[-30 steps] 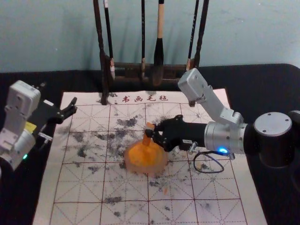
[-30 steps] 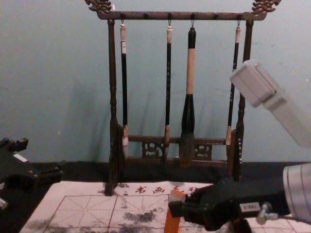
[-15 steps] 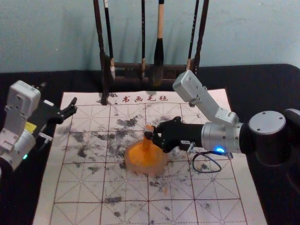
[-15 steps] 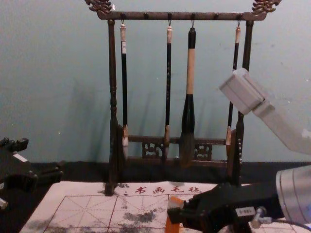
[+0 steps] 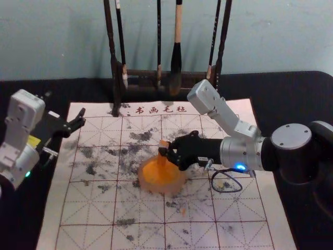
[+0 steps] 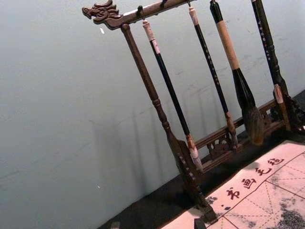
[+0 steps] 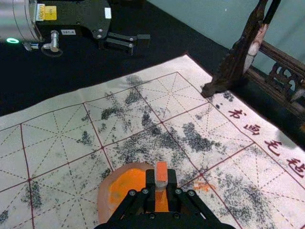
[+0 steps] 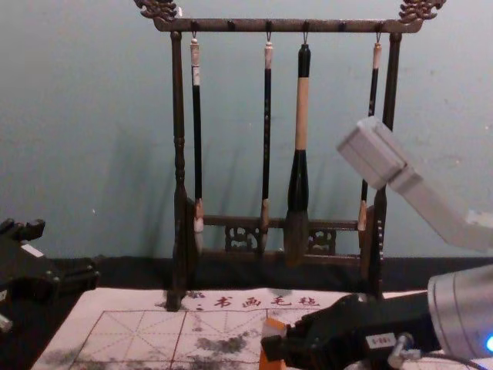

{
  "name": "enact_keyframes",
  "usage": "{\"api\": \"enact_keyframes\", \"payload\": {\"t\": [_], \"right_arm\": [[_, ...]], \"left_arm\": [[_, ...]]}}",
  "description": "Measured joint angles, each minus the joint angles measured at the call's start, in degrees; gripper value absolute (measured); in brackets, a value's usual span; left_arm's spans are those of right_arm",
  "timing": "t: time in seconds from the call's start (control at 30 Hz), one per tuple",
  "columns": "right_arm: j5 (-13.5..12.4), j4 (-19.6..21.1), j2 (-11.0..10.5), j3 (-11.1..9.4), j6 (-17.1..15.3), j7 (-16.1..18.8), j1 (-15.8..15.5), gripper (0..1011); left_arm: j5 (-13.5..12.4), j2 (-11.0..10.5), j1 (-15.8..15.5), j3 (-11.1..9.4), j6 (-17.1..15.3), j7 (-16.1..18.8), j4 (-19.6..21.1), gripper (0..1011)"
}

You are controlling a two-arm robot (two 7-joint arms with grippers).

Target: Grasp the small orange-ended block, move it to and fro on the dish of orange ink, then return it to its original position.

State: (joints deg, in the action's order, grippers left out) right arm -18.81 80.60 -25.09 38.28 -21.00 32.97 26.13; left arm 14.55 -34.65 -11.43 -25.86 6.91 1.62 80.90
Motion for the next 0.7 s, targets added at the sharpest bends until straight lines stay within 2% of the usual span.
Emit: {"api": "enact_keyframes", "payload": {"t": [0.33,0.7], "right_arm": [[0.15,0.43,-0.18,-0.31,-0.19,-0.28,-0.2,129],[0.03,1.59,-1.39,-0.89,-0.26,-0.11,-1.0,129]], "left_arm": [[0.0,0.0,0.0,0.0,0.0,0.0,0.0,1001],[0.0,0.0,0.0,0.0,0.0,0.0,0.0,1001]]}}
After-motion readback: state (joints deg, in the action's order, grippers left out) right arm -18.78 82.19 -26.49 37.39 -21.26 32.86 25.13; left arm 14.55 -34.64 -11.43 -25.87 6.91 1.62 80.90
